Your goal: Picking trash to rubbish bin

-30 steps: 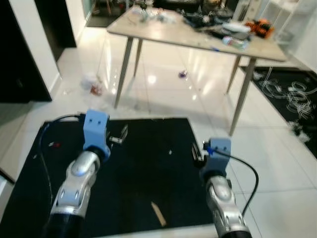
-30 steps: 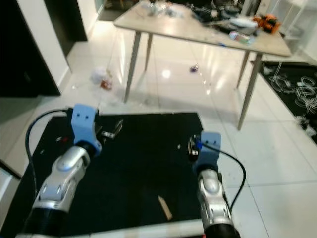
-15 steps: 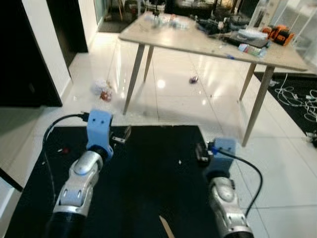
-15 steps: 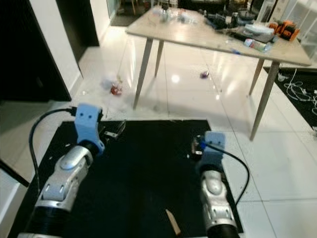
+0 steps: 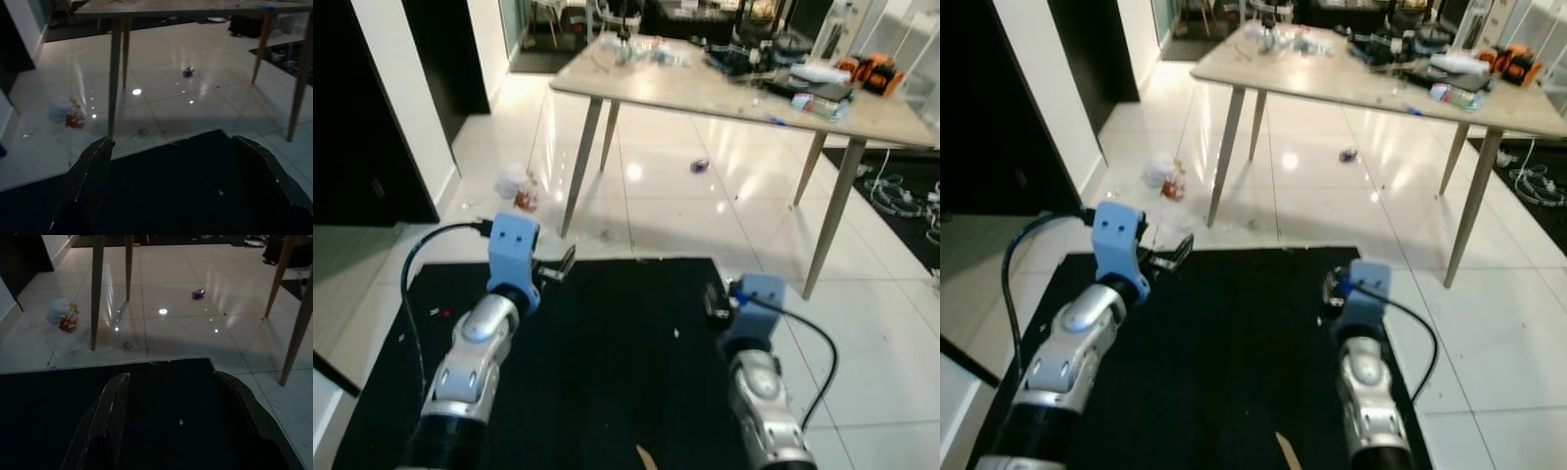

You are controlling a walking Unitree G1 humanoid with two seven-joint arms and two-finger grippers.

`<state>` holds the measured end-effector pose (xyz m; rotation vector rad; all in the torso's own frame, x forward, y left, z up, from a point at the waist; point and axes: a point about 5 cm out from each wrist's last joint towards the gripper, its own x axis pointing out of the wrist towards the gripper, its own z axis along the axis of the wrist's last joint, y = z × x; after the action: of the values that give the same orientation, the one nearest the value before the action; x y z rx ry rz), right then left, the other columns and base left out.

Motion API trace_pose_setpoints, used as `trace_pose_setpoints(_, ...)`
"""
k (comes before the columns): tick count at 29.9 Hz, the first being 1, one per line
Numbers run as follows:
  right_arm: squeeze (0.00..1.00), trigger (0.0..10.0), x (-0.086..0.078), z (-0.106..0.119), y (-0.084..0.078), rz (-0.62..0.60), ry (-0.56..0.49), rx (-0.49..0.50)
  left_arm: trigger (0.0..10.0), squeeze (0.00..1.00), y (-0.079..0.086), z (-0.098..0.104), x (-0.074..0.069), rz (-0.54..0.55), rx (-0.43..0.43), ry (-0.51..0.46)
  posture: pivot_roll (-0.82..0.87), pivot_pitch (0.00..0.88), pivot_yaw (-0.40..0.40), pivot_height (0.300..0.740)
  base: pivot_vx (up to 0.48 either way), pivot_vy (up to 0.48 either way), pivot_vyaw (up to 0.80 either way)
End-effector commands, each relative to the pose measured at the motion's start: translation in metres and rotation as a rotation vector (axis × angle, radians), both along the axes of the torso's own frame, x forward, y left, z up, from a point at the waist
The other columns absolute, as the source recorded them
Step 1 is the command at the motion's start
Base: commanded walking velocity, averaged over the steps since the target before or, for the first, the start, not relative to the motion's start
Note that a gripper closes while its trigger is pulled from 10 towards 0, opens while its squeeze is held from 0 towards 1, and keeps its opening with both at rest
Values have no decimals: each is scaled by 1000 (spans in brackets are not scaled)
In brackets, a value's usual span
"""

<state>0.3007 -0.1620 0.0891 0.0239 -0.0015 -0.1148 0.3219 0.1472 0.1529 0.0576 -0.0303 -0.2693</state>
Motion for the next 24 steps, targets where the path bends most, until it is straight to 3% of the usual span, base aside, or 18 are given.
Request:
trace_pose_setpoints(1,0,10000,-3,-4,-6,-19,19,5,10000,0,1,-4,-1,-5,-2,12,12,97,12,740,322,0,0)
trace_pose_setpoints(7,0,10000,-4,-5,-6,-20,25,28,10000,0,1,-4,-2,-9,1,11,12,97,11,740,328,0,0)
trace_pose_setpoints(17,0,10000,-5,-6,-5,-17,27,39,10000,0,1,-4,-3,-15,3,12,12,93,14,740,332,0,-693)
trace_pose_setpoints(24,0,10000,-5,-6,-6,-15,27,35,10000,0,0,-5,-3,-16,5,14,12,93,14,740,332,0,0)
